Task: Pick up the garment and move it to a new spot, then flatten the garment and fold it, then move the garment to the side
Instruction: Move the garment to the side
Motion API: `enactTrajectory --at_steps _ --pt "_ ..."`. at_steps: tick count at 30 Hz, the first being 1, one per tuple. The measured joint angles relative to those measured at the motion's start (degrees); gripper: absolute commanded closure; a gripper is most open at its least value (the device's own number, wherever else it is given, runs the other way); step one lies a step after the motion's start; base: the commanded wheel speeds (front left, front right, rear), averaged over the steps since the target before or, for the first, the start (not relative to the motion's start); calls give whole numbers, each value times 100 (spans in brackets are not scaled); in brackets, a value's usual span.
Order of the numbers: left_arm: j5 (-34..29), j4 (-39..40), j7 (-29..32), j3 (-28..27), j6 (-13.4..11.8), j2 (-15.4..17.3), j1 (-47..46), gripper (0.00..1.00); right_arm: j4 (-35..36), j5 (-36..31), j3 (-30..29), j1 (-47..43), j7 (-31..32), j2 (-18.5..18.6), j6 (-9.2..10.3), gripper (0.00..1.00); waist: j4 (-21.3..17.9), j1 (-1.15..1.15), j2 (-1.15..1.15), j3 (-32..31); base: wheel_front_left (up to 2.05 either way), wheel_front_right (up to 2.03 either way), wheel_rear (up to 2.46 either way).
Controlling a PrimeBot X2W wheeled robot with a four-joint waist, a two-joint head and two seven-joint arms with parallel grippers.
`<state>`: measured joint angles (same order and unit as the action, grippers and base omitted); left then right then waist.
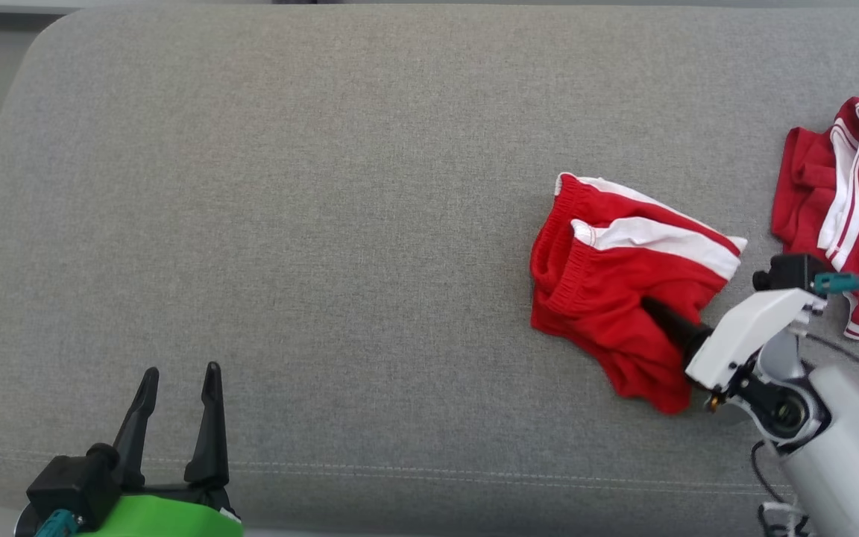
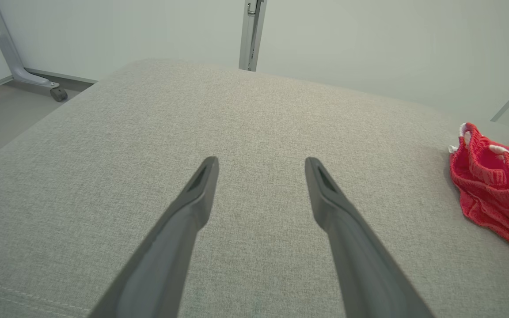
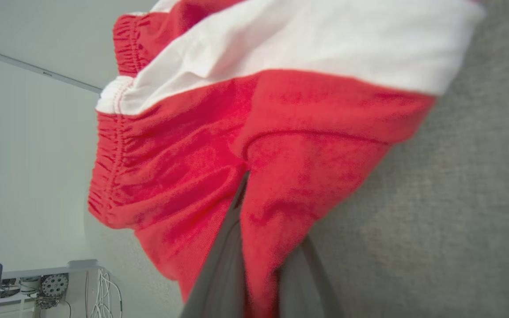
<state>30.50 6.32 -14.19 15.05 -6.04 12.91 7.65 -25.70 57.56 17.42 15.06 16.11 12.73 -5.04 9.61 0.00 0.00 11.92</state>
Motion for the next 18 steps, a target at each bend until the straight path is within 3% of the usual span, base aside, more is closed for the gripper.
enactTrajectory --at_steps 9,13,18 --pt "63 -4 0 49 67 -101 -157 0 338 -670 488 1384 1873 1595 30 100 55 0 0 90 0 0 0" --pt "110 10 0 24 127 -93 -185 0 521 -772 521 2181 2575 1834 136 100 71 0 0 223 0 0 0" --pt "193 122 3 -115 131 -41 -186 0 563 -780 656 2369 3160 1912 168 100 64 0 0 377 0 0 0"
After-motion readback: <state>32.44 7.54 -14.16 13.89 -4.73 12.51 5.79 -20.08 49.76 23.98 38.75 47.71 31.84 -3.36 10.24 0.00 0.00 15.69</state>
